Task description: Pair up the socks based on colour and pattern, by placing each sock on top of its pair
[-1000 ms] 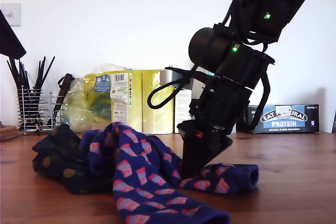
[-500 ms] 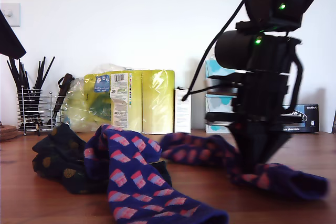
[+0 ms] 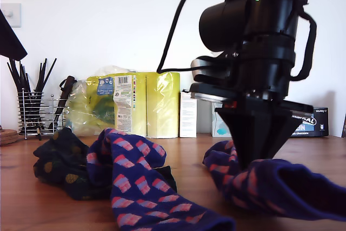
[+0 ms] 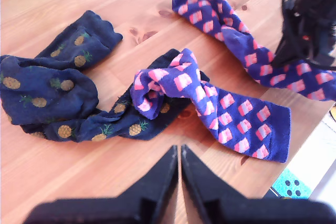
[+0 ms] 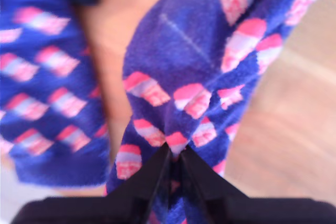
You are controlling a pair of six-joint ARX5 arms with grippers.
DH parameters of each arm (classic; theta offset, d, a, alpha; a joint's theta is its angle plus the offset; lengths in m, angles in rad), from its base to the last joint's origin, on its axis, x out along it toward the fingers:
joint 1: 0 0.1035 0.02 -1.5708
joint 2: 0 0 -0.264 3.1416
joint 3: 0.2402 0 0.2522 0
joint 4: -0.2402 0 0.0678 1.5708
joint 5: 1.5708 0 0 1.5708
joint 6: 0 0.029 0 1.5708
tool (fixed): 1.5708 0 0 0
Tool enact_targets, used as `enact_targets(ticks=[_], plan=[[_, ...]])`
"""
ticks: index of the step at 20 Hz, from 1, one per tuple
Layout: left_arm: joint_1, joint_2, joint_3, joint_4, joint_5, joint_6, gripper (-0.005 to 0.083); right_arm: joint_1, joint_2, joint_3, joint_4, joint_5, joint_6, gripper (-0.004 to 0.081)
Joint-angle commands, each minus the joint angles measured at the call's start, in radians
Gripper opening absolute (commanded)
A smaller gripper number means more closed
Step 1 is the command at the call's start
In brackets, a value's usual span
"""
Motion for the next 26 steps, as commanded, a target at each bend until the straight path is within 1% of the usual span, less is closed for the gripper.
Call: enact_targets(ticks=[1, 4, 5, 6, 9, 10, 13, 15, 16, 18, 20, 21, 24, 26], plan=[[-0.001, 0.004, -0.003, 0.006, 0.001, 0.008, -0.002, -0.008, 0.012, -0.018, -0.026, 0.005, 0.007, 0.0061], [-0.001, 0.004, -0.003, 0.005, 0.001, 0.008, -0.002, -0.008, 0.011, -0.018, -0.039, 0.006, 0.03, 0.0329], [-0.001, 0.004, -0.003, 0.006, 0.001, 0.008, -0.002, -0.008, 0.011, -0.018, -0.043, 0.002, 0.031, 0.0386], [-0.001, 0.004, -0.003, 0.005, 0.001, 0.008, -0.002, -0.008, 0.011, -0.018, -0.048, -0.011, 0.031, 0.0408], [-0.001, 0.004, -0.003, 0.005, 0.001, 0.008, -0.002, -0.001, 0.0, -0.016, -0.069, -0.088, 0.027, 0.0409], [-0.001, 0.004, -0.003, 0.005, 0.001, 0.008, -0.002, 0.006, -0.01, -0.01, -0.071, -0.101, 0.026, 0.0409], [-0.001, 0.004, -0.003, 0.005, 0.001, 0.008, -0.002, 0.053, -0.042, 0.05, -0.063, -0.106, 0.024, 0.0409], [-0.001, 0.004, -0.003, 0.005, 0.001, 0.008, -0.002, 0.103, -0.042, 0.114, -0.04, -0.105, 0.041, 0.0411], [-0.001, 0.004, -0.003, 0.005, 0.0, 0.008, -0.002, 0.129, -0.039, 0.139, -0.004, -0.101, 0.06, 0.0414], [-0.001, 0.004, -0.003, 0.004, 0.0, 0.008, -0.002, 0.181, -0.026, 0.181, 0.072, -0.093, 0.11, 0.0444], [0.002, 0.004, -0.003, 0.003, -0.025, -0.008, -0.002, 0.211, -0.007, 0.222, 0.113, -0.04, 0.141, 0.0445], [0.003, 0.003, -0.003, 0.003, -0.041, -0.031, -0.002, 0.224, 0.009, 0.241, 0.121, -0.017, 0.152, 0.0446], [0.008, 0.001, -0.003, 0.003, -0.053, -0.055, -0.002, 0.235, 0.087, 0.312, 0.116, -0.01, 0.161, 0.0447], [0.008, -0.005, -0.001, -0.002, -0.058, -0.056, -0.002, 0.247, 0.15, 0.374, 0.074, 0.028, 0.162, 0.0448]])
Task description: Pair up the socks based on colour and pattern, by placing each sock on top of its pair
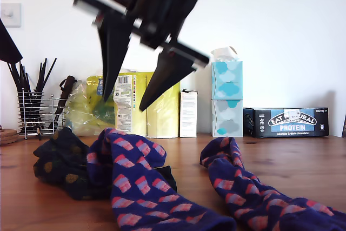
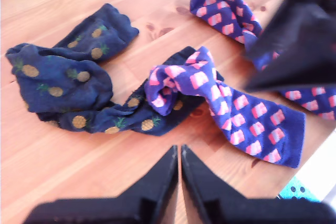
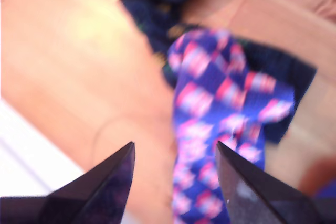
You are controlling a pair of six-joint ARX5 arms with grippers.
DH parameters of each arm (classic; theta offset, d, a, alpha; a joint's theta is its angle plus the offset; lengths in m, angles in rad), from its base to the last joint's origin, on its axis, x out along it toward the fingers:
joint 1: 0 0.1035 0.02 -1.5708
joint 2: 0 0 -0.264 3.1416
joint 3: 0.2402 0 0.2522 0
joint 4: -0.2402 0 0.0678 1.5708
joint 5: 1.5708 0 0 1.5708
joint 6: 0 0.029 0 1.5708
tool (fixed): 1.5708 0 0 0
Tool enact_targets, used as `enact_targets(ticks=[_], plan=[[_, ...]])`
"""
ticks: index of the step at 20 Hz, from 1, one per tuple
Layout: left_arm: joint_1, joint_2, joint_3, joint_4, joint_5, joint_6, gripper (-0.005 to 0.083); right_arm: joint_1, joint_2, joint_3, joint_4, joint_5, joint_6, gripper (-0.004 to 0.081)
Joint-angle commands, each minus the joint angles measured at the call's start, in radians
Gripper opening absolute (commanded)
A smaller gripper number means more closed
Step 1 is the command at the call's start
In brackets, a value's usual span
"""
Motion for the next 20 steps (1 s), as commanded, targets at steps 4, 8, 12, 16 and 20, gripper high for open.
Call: enact_targets(ticks=[4, 8, 12, 16, 20], plan=[[0.005, -0.011, 0.01, -0.002, -0.008, -0.001, -0.002, 0.036, 0.154, 0.117, -0.106, 0.051, -0.001, 0.0462], [0.006, -0.011, 0.01, -0.011, -0.009, 0.006, -0.002, 0.05, 0.218, 0.148, -0.137, 0.083, 0.0, 0.0459], [0.006, -0.011, 0.01, -0.016, -0.009, 0.007, -0.002, 0.05, 0.251, 0.148, -0.162, 0.128, -0.001, 0.0392], [0.006, -0.011, 0.01, -0.022, -0.009, 0.013, -0.002, 0.048, 0.251, 0.153, -0.146, 0.153, -0.065, -0.0005], [0.006, -0.011, 0.01, -0.02, -0.009, 0.014, -0.002, 0.031, 0.25, 0.208, -0.24, 0.159, -0.082, -0.0014]])
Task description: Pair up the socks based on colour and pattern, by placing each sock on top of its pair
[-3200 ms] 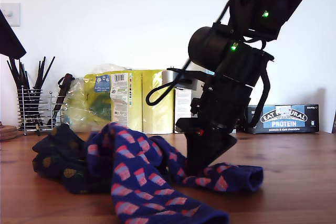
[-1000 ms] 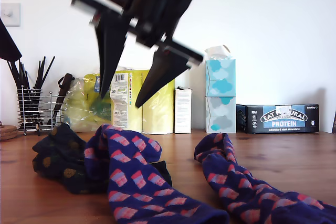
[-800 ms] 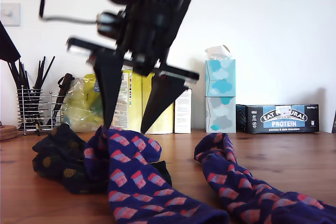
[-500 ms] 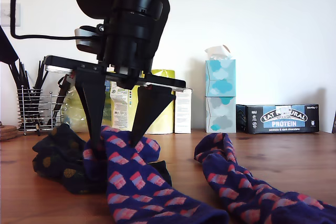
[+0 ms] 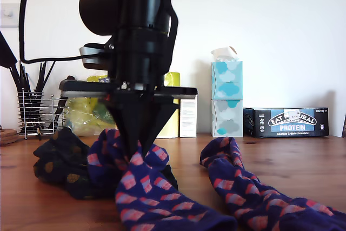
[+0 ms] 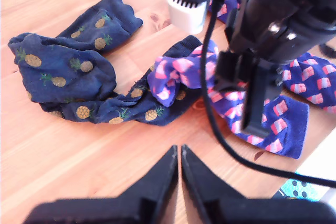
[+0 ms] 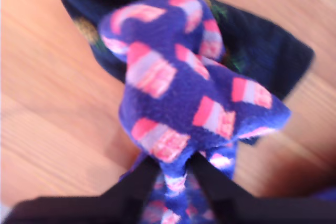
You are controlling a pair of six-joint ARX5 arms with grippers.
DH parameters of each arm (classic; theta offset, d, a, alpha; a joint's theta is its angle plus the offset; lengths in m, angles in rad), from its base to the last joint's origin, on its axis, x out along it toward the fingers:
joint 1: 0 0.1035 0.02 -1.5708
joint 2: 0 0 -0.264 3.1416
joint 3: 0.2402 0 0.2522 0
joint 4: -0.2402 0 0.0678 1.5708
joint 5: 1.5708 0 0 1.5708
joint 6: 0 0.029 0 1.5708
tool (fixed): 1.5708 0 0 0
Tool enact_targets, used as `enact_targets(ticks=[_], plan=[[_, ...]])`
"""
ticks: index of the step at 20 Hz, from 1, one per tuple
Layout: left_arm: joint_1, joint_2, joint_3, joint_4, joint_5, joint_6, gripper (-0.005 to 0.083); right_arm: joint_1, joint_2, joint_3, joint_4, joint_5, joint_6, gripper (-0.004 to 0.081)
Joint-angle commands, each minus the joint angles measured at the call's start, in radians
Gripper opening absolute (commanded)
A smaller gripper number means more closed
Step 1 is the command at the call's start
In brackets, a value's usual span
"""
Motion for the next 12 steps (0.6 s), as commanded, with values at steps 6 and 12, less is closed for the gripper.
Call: enact_targets(ticks=[6, 12], plan=[[0.0, 0.048, 0.01, 0.12, 0.054, 0.006, -0.0018, -0.035, -0.013, 0.196, -0.227, 0.026, -0.055, -0.0013], [-0.008, 0.232, 0.01, 0.312, 0.073, 0.169, 0.0378, -0.042, -0.023, 0.34, -0.35, 0.026, -0.104, -0.0013]])
